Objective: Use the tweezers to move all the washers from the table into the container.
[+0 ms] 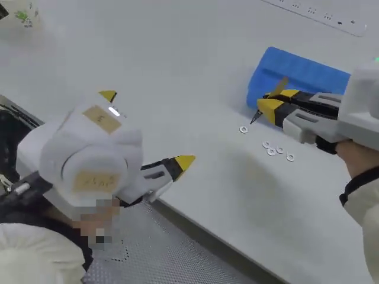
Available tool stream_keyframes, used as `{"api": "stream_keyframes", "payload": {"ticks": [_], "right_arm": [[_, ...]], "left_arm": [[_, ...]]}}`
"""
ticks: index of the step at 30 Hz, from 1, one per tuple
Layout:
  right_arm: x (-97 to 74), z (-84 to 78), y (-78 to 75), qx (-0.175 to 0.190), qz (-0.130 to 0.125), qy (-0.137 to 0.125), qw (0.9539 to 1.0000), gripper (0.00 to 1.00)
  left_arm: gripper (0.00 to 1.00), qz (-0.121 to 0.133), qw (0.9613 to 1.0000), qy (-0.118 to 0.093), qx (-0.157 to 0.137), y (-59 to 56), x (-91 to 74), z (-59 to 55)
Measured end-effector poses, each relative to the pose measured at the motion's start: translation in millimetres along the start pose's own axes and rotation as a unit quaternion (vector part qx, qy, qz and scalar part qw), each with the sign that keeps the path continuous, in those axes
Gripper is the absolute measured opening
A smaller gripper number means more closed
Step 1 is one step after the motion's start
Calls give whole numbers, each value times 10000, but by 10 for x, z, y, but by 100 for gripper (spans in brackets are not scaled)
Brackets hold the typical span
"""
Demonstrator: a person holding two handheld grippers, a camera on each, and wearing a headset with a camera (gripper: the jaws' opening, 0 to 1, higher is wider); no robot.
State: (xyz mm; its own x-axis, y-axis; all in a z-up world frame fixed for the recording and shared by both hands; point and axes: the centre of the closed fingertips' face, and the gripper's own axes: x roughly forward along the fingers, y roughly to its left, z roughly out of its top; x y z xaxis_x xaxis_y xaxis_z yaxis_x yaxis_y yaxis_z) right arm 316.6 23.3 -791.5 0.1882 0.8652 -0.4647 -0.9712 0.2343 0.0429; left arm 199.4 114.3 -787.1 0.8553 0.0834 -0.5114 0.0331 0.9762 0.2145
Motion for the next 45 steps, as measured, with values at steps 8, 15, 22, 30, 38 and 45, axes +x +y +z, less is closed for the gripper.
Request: {"api": "stream_keyframes", "payload": {"ticks": [8,15,22,30,38,45], "right_arm": [[106,-157,-57,-129,-92,152,9998,3],[152,-157,-51,49,-66,109,9999,3],[163,-187,-29,-147,-55,184,9997,3],[172,-168,-75,-87,-107,124,9998,3],[166,-179,-99,87,-78,91,9999,3],[180,-161,-52,-6,-70,91,9999,4]], "left_arm": [[98,-79,10000,-46,13,-23,19,-4],[99,-95,9999,-16,51,-28,24,-19],[99,-88,9999,42,134,-32,32,-39],[99,-60,9998,74,151,-24,37,-46],[99,-83,9997,118,174,-35,36,-59],[98,-81,9997,123,177,-33,29,-60]]}}
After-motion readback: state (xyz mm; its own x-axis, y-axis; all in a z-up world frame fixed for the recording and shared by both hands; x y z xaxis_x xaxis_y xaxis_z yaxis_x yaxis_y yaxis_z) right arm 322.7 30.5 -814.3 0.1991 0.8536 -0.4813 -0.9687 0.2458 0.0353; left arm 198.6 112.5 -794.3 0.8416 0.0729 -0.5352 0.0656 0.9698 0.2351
